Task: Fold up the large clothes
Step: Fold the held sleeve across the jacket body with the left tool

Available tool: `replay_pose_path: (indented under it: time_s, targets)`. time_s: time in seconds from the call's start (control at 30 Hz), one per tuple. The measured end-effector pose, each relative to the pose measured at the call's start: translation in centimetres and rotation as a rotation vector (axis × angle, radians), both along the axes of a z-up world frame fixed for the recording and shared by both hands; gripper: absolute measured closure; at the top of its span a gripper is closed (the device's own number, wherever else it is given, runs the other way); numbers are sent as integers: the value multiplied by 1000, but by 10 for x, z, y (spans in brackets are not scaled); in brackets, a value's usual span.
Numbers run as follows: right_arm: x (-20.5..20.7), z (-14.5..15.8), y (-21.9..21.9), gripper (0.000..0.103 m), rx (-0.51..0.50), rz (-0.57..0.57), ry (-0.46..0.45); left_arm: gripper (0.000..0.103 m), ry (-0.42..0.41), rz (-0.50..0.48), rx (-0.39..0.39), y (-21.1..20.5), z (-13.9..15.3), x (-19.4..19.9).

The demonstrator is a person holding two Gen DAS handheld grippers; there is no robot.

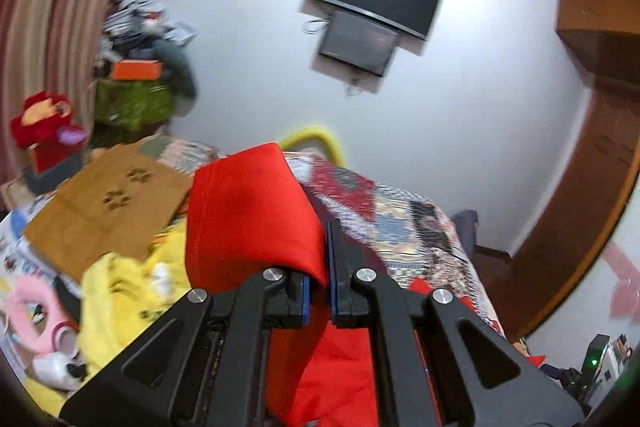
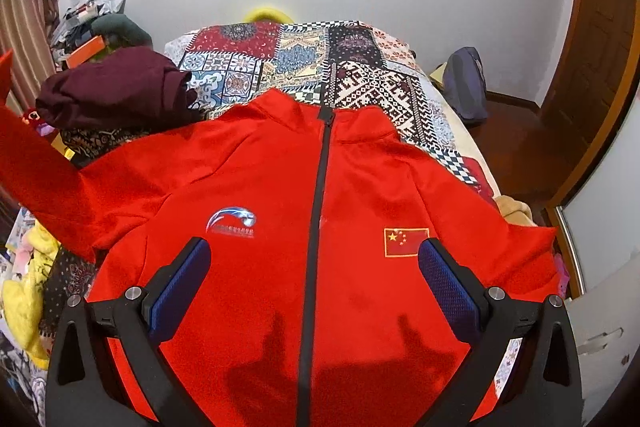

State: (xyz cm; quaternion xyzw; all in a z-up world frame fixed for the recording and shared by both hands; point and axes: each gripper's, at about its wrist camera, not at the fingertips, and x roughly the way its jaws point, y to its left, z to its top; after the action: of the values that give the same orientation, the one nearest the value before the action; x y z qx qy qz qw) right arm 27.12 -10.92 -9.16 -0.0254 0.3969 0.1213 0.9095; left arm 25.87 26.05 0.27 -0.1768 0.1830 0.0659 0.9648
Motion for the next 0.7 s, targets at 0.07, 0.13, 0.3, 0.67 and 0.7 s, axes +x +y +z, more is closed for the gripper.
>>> replay_pose_path:
  time_s: [0.07,0.13,0.3,0.67,0.7]
  targets:
    - [4,-1,-4,0,8,5,2,97,11,-37,13,-24,2,21]
    - [7,-2,-9,0,17,3,5,97,27,-81,18,-48,0,39]
    - [13,-10,-24,0,63,-13,31,97,99,-215,16,-113,-24,90]
    - [25,-33,-62,0,80,-99,82,97,347,-495,51,-256,-118,171]
    - [26,-34,-65,0,82,-104,88,97,372,-513,61,-269,-127,174]
